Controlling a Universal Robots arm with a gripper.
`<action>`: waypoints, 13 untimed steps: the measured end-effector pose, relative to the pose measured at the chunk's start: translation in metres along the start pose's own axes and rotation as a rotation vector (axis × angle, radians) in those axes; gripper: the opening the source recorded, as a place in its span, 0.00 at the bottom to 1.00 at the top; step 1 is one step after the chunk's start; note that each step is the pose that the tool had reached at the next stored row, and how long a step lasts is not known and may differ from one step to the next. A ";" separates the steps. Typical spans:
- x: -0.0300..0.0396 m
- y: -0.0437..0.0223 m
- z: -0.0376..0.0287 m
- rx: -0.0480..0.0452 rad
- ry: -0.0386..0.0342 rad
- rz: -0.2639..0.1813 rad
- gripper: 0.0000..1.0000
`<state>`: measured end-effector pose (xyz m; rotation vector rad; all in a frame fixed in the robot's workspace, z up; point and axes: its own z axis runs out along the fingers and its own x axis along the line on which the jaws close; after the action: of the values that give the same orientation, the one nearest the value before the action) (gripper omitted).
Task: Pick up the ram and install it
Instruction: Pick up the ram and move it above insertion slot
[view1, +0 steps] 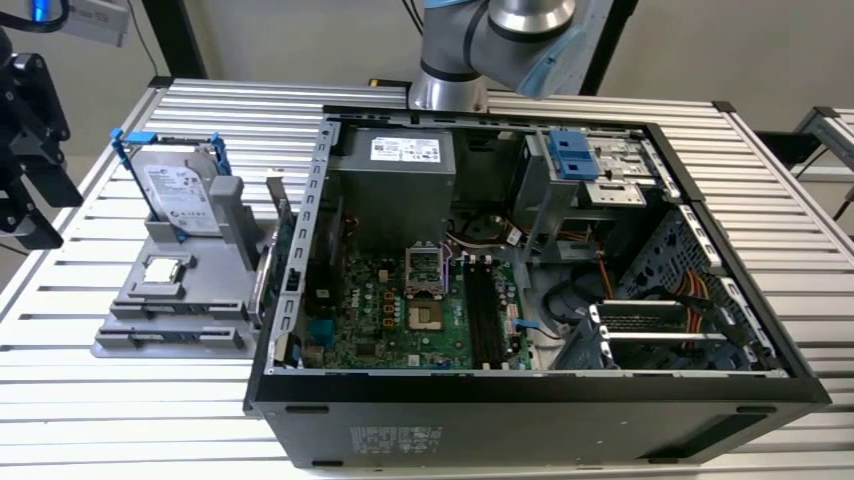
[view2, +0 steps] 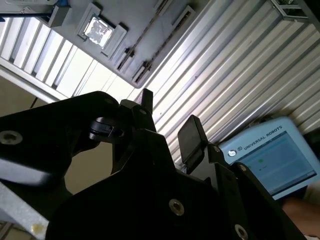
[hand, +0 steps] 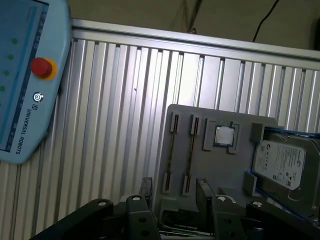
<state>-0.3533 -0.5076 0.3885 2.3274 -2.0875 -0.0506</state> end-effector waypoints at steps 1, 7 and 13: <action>0.0000 0.0000 0.0001 0.0001 -0.0001 0.001 1.00; 0.0000 0.0000 0.0004 0.0010 -0.0001 0.002 1.00; 0.0000 -0.0001 0.0012 0.0114 0.0010 0.003 1.00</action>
<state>-0.3533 -0.5075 0.3873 2.3303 -2.0963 -0.0376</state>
